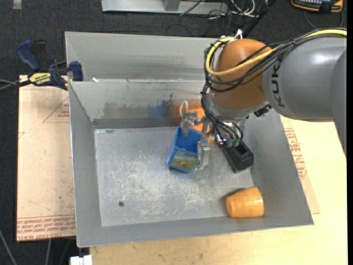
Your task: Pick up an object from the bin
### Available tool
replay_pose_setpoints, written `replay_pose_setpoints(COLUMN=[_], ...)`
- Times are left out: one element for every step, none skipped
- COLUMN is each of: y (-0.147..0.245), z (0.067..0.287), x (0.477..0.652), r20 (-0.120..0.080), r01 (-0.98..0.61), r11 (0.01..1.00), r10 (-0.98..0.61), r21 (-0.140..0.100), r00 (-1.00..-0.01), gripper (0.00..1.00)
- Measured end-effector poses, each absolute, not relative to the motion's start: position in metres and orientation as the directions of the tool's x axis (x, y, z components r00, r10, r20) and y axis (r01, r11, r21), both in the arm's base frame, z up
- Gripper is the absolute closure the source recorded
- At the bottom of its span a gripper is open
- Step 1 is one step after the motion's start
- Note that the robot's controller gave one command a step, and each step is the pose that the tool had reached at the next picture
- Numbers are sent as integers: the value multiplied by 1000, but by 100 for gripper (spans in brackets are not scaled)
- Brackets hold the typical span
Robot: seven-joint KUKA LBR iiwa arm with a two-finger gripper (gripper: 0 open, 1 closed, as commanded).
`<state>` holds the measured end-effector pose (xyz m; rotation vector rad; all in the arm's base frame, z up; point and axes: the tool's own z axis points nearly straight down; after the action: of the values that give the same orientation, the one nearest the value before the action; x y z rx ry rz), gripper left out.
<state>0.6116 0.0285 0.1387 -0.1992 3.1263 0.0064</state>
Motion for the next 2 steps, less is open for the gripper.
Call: replay_pose_setpoints(y=[34,40], z=[120,103], x=[593,598], r20=[-8,-10], r01=[-145,-397], r11=[989,918], r10=[-145,-397], r21=[3,1], r00=[-989,-918], gripper=[0,0])
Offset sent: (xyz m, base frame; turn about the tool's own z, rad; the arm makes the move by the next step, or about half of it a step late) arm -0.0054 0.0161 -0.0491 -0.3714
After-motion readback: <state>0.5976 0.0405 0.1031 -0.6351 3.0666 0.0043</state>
